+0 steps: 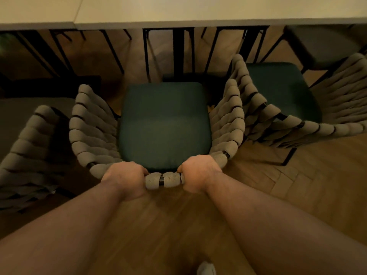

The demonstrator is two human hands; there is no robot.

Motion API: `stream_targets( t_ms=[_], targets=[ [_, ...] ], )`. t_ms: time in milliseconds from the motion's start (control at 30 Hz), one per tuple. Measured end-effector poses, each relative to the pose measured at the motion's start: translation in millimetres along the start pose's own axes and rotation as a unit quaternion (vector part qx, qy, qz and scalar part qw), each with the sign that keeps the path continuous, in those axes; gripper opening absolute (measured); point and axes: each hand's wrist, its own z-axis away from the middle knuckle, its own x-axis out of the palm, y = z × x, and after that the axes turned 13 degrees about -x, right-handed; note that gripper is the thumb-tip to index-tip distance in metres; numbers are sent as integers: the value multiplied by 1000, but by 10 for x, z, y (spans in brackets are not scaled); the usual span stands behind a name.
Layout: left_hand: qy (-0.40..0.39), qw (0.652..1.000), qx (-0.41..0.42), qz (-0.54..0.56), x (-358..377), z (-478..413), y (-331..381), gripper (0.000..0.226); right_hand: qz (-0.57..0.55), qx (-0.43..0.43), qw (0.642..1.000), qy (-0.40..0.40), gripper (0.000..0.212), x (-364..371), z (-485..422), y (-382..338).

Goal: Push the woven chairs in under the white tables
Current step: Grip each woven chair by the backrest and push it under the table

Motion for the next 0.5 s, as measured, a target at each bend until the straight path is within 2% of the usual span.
stream_targets(
  t_ms=[200, 333, 500],
  targets=[
    [14, 1000, -13, -18, -305, -504, -50, 41, -6, -11, 1000, 25, 20, -293, -322, 287],
    [28, 999, -8, -24, -470, -796, -32, 37, 7, -18, 999, 39, 21, -481, -514, 507],
    [8, 999, -3, -36, -725, -1072, -20, 46, 20, -21, 998, 59, 20, -652, -717, 716]
  ],
)
